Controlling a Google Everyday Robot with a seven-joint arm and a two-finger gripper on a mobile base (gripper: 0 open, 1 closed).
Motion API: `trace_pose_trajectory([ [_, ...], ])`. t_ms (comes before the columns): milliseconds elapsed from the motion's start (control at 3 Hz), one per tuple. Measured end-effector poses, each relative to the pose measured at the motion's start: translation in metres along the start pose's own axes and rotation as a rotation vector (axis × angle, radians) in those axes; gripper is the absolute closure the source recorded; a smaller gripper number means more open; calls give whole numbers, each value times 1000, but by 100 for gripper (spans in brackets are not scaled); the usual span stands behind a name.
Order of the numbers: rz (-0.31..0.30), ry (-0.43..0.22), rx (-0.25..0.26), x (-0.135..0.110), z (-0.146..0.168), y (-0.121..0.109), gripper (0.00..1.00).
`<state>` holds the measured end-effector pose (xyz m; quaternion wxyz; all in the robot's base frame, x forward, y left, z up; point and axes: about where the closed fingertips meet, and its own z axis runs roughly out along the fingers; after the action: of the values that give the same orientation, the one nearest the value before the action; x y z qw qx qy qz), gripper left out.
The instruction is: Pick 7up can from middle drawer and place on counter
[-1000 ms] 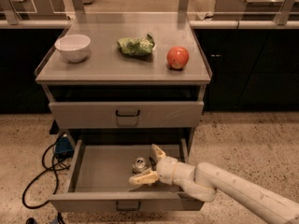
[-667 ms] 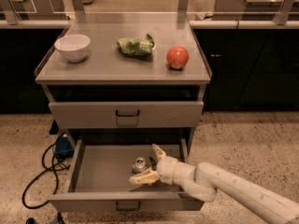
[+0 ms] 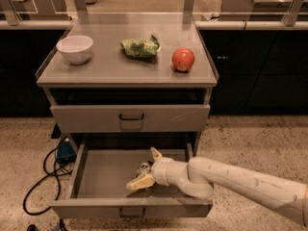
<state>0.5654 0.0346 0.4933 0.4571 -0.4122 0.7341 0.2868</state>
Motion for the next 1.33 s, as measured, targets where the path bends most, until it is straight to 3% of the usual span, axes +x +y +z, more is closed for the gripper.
trace_pose_trajectory([
  [333, -16, 37, 45, 3, 5, -11, 0],
  [667, -15, 36, 45, 3, 5, -11, 0],
  [1000, 17, 92, 70, 38, 53, -14, 0],
  [1333, 17, 92, 71, 38, 53, -14, 0],
])
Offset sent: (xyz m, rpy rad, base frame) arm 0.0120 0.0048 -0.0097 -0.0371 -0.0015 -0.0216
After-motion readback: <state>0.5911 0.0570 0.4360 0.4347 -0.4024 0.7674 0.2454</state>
